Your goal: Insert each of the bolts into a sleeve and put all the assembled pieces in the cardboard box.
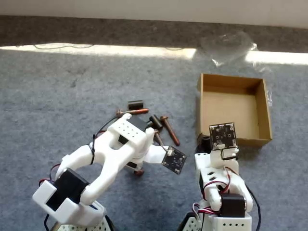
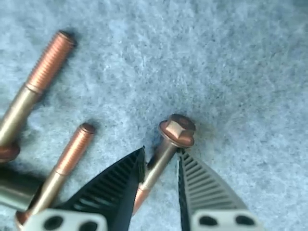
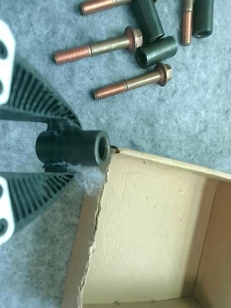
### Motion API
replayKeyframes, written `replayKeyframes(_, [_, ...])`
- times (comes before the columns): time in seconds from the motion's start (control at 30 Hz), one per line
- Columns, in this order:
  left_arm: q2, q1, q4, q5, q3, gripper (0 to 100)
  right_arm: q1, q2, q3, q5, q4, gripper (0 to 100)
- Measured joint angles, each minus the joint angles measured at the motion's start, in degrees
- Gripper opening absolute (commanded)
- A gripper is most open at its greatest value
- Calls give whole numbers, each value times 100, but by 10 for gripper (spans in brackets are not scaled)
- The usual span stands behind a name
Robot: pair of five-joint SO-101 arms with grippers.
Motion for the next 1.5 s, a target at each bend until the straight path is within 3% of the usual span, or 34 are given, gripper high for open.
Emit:
replayKeyframes(0.13, [0, 0, -229, 0, 79, 46, 0, 0, 0, 0, 0, 4])
replayKeyframes(0.33, [0, 26, -299, 9, 79, 45, 0, 0, 0, 0, 0, 4])
replayKeyframes(1.27, [0, 369, -721, 2066, 79, 37, 0, 0, 0, 0, 0, 4])
replayKeyframes(1.5, [0, 378, -721, 2936, -185, 35, 9, 0, 0, 0, 0, 4])
